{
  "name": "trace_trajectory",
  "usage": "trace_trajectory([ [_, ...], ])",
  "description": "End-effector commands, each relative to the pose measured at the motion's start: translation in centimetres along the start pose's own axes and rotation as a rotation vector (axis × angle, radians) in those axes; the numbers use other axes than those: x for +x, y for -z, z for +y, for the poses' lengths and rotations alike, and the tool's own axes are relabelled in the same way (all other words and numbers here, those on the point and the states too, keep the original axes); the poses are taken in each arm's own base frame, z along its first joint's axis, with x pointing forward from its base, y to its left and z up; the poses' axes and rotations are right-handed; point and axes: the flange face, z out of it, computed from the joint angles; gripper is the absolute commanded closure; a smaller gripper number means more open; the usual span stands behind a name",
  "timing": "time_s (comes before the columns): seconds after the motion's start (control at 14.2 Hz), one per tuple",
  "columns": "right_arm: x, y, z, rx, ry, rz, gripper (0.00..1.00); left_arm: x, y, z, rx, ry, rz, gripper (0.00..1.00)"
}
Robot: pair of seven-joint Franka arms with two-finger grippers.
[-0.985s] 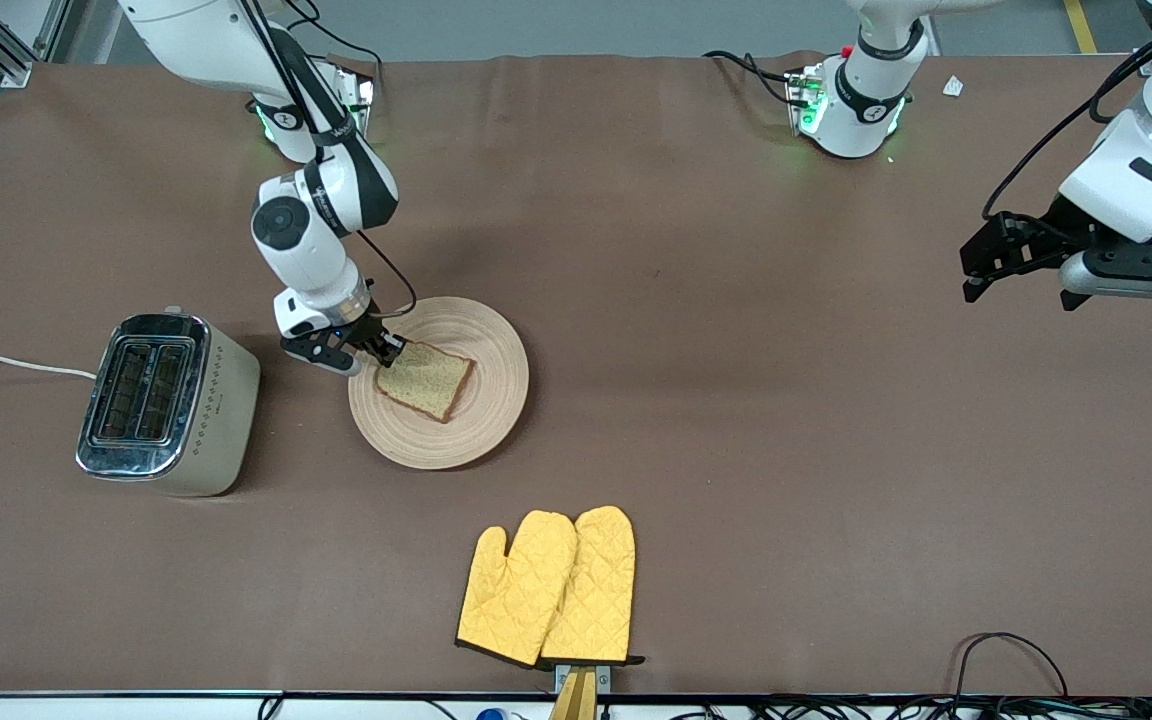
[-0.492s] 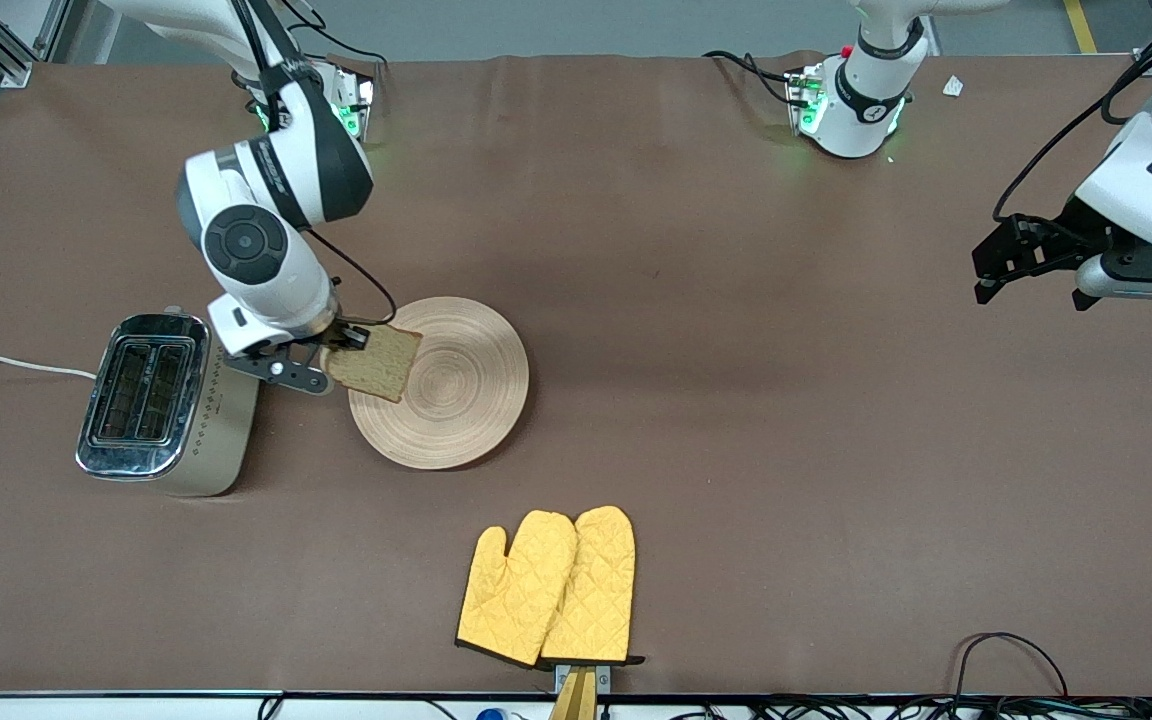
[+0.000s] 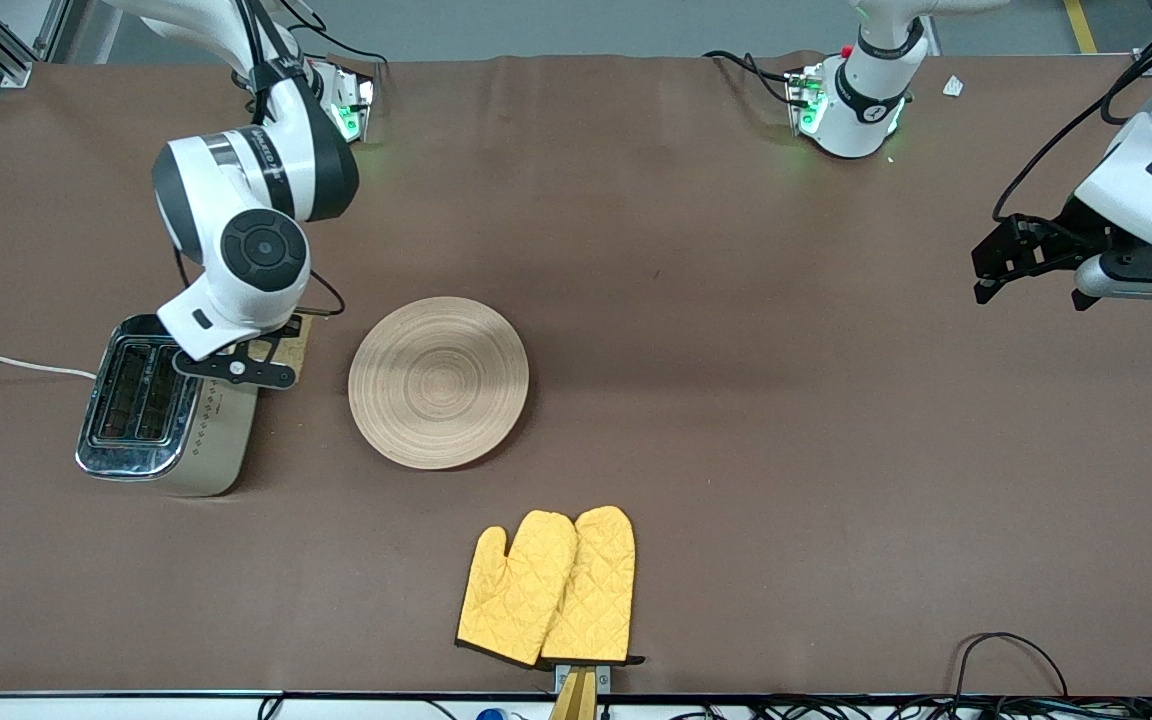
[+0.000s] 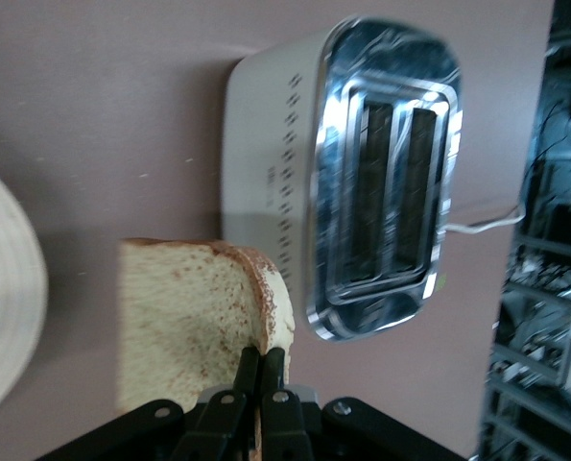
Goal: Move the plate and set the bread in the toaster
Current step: 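Lift the bread with the right gripper and carry it over the toaster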
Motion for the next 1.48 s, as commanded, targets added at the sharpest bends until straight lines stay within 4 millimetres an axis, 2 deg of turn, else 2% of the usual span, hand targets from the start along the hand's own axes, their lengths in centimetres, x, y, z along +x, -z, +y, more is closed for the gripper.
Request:
trace_trajectory([
  [0.0,1.4,1.3,4.3,-0.086,0.082,0.04,1.0,0.1,0.4,-0.5,0.016,-0.014,-0.007,0.0],
  [0.14,2.3,3.1,6.9,-0.121,0.106,0.067,0.99,0.2,0.3,-1.2,0.018,-0.005,-0.009,0.0],
  [0.21,3.0,3.7,9.2,-0.111,0.063,0.079,0.99,0.1,0.1,-1.2,0.018,-0.004,-0.012,0.0],
  [0.28,3.4,3.4,10.7,-0.107,0.038,0.075,0.99,0.2,0.1,-1.0,0.017,-0.007,-0.012,0.0],
  [0.42,3.8,3.1,12.2,-0.129,0.013,0.081,1.0,0.3,-0.1,-0.9,0.017,-0.007,-0.015,0.0],
  [0.77,5.4,0.0,13.0,-0.166,-0.001,0.058,1.0,0.2,-0.2,-1.4,0.018,-0.004,-0.018,0.0],
  [1.13,6.4,-2.2,11.6,-0.178,0.025,0.032,1.0,0.2,0.0,-1.3,0.018,-0.001,-0.015,0.0],
  [1.27,6.9,-3.2,10.8,-0.2,0.043,0.019,1.0,-0.2,0.3,-1.1,0.008,0.006,-0.063,0.0],
  [1.41,6.9,-3.2,10.8,-0.206,0.044,0.02,1.0,0.1,0.0,-1.5,0.005,0.018,-0.088,0.0],
])
